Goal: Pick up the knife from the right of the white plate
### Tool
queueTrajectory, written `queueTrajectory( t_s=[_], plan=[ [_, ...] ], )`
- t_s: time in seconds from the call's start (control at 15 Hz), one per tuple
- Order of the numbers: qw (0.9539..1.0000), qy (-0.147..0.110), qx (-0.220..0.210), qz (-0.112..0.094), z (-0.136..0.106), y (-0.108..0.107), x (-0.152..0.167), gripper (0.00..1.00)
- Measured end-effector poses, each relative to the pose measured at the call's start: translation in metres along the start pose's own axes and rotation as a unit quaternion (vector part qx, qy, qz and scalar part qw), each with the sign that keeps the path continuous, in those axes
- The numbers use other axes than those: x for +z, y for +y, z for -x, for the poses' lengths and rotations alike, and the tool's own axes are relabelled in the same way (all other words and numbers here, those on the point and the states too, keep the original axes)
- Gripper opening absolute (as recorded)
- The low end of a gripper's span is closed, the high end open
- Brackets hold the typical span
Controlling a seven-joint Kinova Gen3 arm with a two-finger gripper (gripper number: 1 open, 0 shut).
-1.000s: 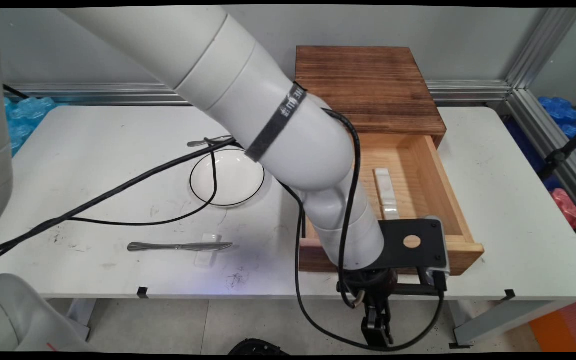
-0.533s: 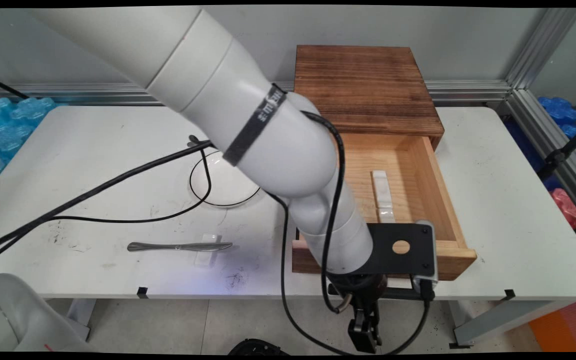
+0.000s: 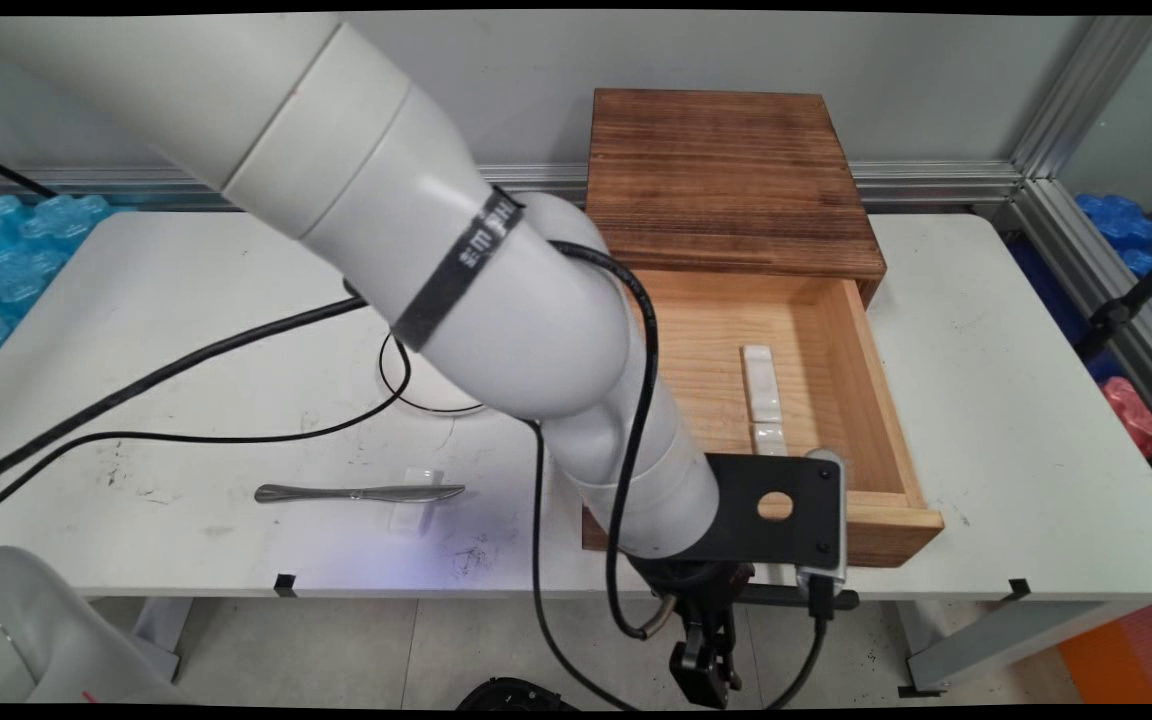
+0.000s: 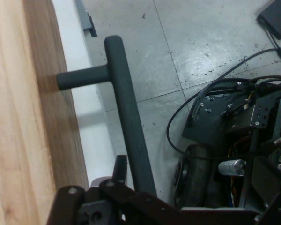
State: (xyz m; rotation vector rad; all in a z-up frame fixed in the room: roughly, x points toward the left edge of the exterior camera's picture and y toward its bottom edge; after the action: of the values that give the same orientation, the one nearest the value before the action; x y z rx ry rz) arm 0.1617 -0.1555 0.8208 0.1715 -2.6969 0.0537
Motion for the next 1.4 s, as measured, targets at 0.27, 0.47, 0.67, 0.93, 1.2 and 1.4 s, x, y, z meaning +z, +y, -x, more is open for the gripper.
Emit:
queueTrajectory(
  t_s=[0.27,0.47,0.67,0.93,1.2,1.4],
  plan=[
    [0.9999,0.006,-0.006,-0.013,0.001,0.005,-0.011,1.00],
    [0.9995,0.015,-0.020,-0.021,-0.002,0.007,-0.028,1.00],
    [0.9985,0.026,-0.040,-0.028,-0.005,0.007,-0.053,1.00],
    [0.9969,0.034,-0.059,-0.038,-0.004,0.001,-0.088,1.00],
    [0.9962,0.035,-0.069,-0.041,0.010,-0.011,-0.130,1.00],
    [0.9956,0.028,-0.079,-0.042,0.031,-0.020,-0.160,1.00]
  ],
)
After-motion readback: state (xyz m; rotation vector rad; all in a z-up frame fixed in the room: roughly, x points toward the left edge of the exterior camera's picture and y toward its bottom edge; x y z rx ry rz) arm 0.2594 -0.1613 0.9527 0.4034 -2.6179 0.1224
